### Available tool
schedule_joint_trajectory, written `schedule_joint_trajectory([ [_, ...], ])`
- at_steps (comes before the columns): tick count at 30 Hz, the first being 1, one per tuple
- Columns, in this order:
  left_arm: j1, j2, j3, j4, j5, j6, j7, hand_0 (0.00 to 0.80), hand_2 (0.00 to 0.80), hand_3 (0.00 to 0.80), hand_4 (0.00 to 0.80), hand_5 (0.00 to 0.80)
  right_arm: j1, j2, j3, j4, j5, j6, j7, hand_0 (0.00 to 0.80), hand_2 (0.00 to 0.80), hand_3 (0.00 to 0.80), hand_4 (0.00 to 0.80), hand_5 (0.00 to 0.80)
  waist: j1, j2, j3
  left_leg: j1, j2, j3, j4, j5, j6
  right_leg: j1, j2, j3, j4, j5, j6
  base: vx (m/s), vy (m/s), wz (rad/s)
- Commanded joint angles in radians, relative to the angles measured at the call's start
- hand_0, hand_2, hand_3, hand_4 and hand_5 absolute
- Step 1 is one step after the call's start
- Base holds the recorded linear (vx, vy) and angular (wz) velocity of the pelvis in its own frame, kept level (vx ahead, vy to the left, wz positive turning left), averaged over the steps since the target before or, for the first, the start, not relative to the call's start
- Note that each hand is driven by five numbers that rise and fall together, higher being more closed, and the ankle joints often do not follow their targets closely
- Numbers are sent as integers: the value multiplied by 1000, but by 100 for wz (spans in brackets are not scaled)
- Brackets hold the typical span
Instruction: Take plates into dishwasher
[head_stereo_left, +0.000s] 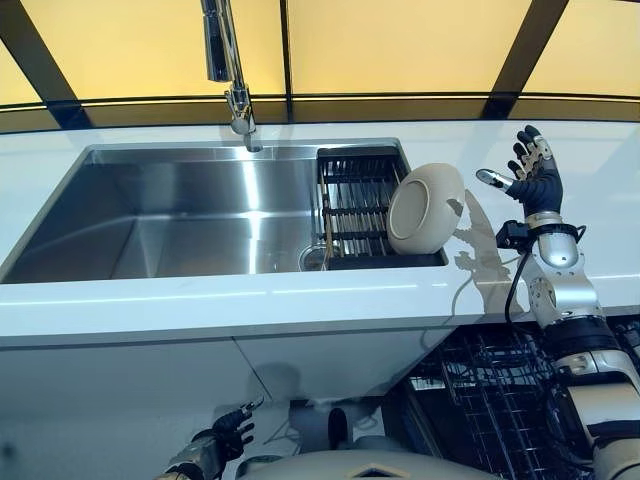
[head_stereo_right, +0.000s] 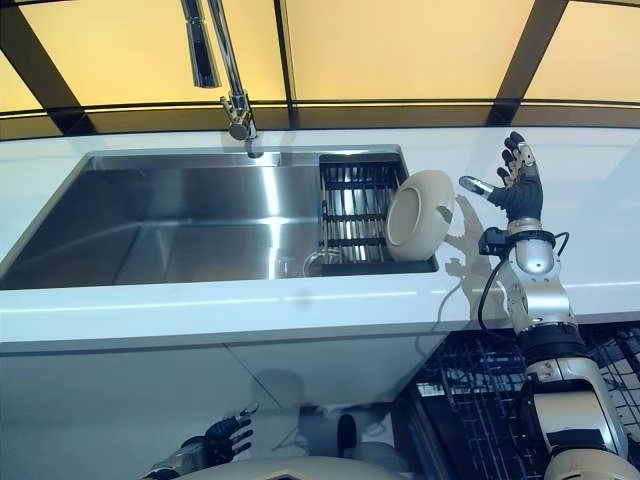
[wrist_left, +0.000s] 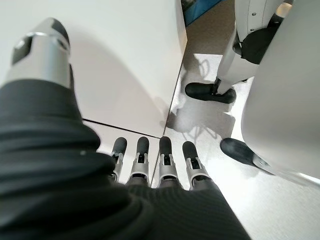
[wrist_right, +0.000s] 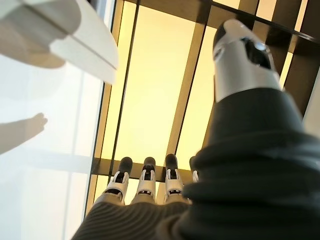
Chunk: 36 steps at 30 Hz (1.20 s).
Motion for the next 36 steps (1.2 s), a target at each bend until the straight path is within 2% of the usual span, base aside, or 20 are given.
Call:
schedule_joint_trajectory([
  [1, -29, 38, -36, 24, 4, -3, 5, 0, 0, 0, 0, 0, -104, -16, 19, 42, 47, 53, 45, 0, 0, 0, 0, 0, 8, -36, -27, -107, -58, 18, 165, 9, 15, 55, -25, 61, 92, -142, 82, 7, -27, -10],
  [2, -31, 36, -35, 26, 3, -5, 8, 0, 0, 0, 0, 0, -102, -17, 24, 44, 52, 61, 60, 0, 0, 0, 0, 0, 6, -38, -25, -124, -54, 26, 208, 25, 5, 61, -25, 56, 90, -145, 76, 3, -16, -4],
  [3, -37, 33, -34, 29, -6, -9, 13, 0, 0, 0, 0, 0, -95, -19, 33, 38, 57, 93, 79, 0, 0, 0, 0, 0, 5, -45, -16, -177, -49, 32, 335, 87, -19, 80, -29, 44, 81, -144, 63, 14, 0, 5],
  [4, -35, 25, -31, 27, -13, -12, 18, 0, 0, 0, 0, 0, -81, -20, 40, 36, 70, 93, 78, 0, 0, 0, 0, 0, 14, -57, 0, -245, -59, 30, 455, 141, -29, 102, -42, 38, 71, -136, 60, 27, 12, 11],
  [6, -32, 17, -28, 21, -22, -11, 23, 0, 0, 0, 0, 0, -80, -23, 44, 51, 96, 83, 82, 0, 0, 0, 0, 0, 27, -62, 13, -288, -52, 33, 474, 139, -27, 117, -48, 45, 66, -135, 62, 65, 50, -2],
  [7, -33, 17, -25, 21, -20, -11, 22, 0, 0, 0, 0, 0, -91, -27, 43, 71, 112, 79, 86, 0, 0, 0, 0, 0, 33, -63, 15, -283, -33, 43, 424, 127, -25, 126, -51, 52, 60, -139, 65, 109, 98, -26],
  [8, -33, 19, -30, 19, -14, -13, 22, 0, 0, 0, 0, 0, -111, -32, 46, 103, 116, 64, 94, 0, 0, 0, 0, 0, 37, -59, 14, -267, -7, 64, 319, 114, -26, 137, -51, 56, 52, -144, 71, 126, 135, -27],
  [9, -38, 24, -40, 10, -8, -11, 24, 0, 0, 0, 0, 0, -142, -45, 53, 131, 118, 55, 92, 0, 0, 0, 0, 0, 45, -48, 11, -262, 17, 81, 150, 126, -37, 150, -49, 54, 40, -150, 80, 97, 135, -16],
  [10, -42, 27, -42, 4, 9, -9, 20, 0, 0, 0, 0, 0, -160, -54, 50, 144, 112, 52, 93, 0, 0, 0, 0, 0, 48, -51, 15, -272, 25, 91, 156, 131, -41, 150, -57, 55, 41, -151, 81, 68, 151, -20],
  [11, -46, 28, -51, -6, 13, 0, 26, 0, 0, 0, 0, 0, -174, -70, 44, 146, 122, 61, 93, 0, 0, 0, 0, 0, 49, -51, 12, -255, 4, 70, 160, 106, -34, 143, -70, 50, 41, -151, 87, 58, 148, -30],
  [14, -49, 39, -50, -15, -20, 9, 37, 0, 0, 0, 0, 0, -186, -114, 27, 184, 142, 62, 131, 0, 0, 0, 0, 0, 32, -24, -10, -179, 6, 57, 40, 126, -29, 124, -71, 43, 52, -144, 102, 133, 168, -41],
  [15, -47, 46, -46, -13, -25, 11, 38, 0, 0, 0, 0, 0, -184, -123, 21, 194, 145, 61, 142, 0, 0, 0, 0, 0, 31, -21, -15, -168, 5, 55, 25, 128, -29, 124, -72, 38, 49, -141, 106, 154, 116, -20],
  [17, -46, 62, -33, 1, -34, 12, 44, 0, 0, 0, 0, 0, -202, -135, 18, 239, 150, 61, 170, 0, 0, 0, 0, 0, 28, -15, -24, -145, 10, 78, -6, 131, -27, 120, -79, 24, 47, -139, 116, 137, 59, -19],
  [21, -39, 86, -24, 11, -36, 17, 26, 0, 0, 0, 0, 0, -211, -164, 8, 294, 150, 64, 189, 0, 0, 0, 0, 0, 25, -12, -34, -125, 12, 98, -47, 138, -18, 118, -76, 22, 39, -135, 121, 114, 1, -9],
  [29, -30, 80, -42, 9, -12, -5, -9, 0, 0, 0, 0, 0, -246, -179, 14, 335, 170, 102, 208, 0, 0, 0, 0, 0, 37, -17, -29, -124, 17, 112, -54, 133, -12, 118, -83, 16, 26, -130, 127, 57, -16, 6],
  [36, -31, 83, -53, 3, -16, -11, -13, 0, 0, 0, 0, 0, -276, -159, 34, 364, 181, 124, 231, 0, 0, 0, 0, 0, 54, -21, -21, -119, 21, 104, -59, 129, -11, 126, -86, 3, 22, -133, 129, 15, -8, 3],
])
